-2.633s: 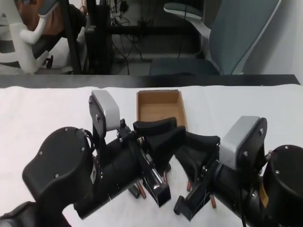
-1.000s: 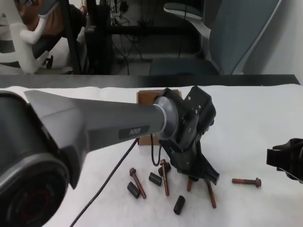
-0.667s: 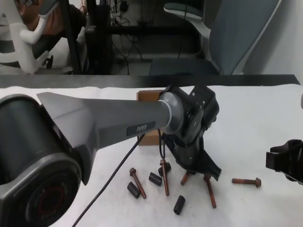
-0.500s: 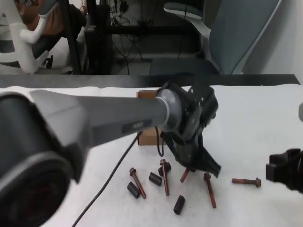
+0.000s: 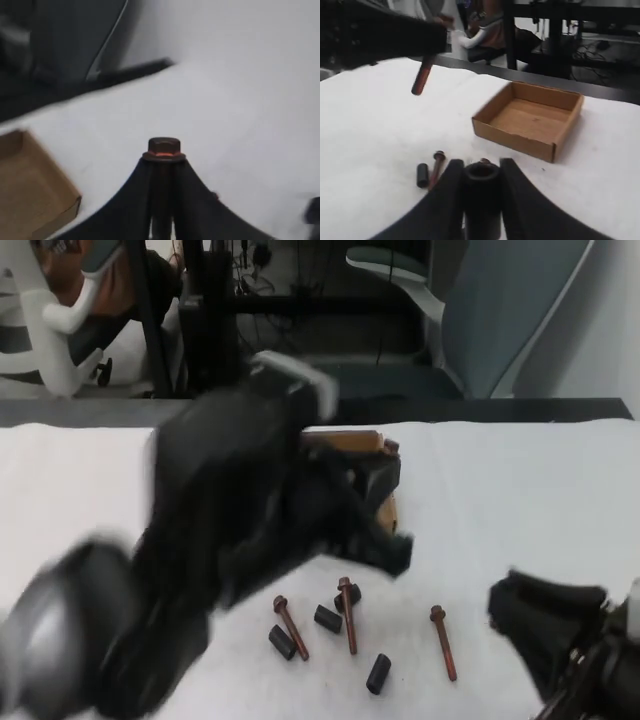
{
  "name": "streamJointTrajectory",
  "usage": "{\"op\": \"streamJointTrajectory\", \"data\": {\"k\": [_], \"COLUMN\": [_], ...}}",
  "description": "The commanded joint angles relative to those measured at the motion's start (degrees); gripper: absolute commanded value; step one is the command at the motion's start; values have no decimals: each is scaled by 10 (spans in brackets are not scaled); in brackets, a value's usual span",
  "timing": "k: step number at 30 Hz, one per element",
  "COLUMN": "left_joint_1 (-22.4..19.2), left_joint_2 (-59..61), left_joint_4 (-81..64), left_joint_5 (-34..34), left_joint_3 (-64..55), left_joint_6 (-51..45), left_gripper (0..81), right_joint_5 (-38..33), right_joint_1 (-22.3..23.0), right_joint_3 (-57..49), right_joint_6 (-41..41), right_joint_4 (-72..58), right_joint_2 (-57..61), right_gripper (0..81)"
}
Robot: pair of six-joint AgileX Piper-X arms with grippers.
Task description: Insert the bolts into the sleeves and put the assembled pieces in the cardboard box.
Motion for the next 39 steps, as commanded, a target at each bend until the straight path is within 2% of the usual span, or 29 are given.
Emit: {"op": "streamJointTrajectory", "data": {"k": [1,5,9,12,21,24,29,39], "left_joint_1": [-5,-5,-18,-26,-25,-25,-24,-22], "left_joint_2": [-46,-50,-50,-50,-50,-50,-50,-50], "left_joint_4": [-273,-467,-470,-462,-422,-409,-397,-395], "left_joint_5": [13,1,8,10,24,26,26,25], "left_joint_3": [93,168,180,180,180,180,180,180], "left_joint_6": [-5,-5,-5,-5,-5,-5,-5,48], "left_gripper": [18,18,18,18,18,18,18,18], "right_joint_5": [28,40,44,75,99,88,30,6], "right_joint_1": [49,102,145,160,161,161,161,161], "right_joint_3": [20,18,11,-3,-58,-71,-87,-87], "right_joint_6": [-9,-47,-99,-112,-112,-100,-35,0], "right_joint_4": [-81,-145,-272,-353,-528,-546,-547,-547], "right_joint_2": [27,97,198,276,441,452,452,452], "right_gripper": [6,6,6,6,6,6,6,6]}}
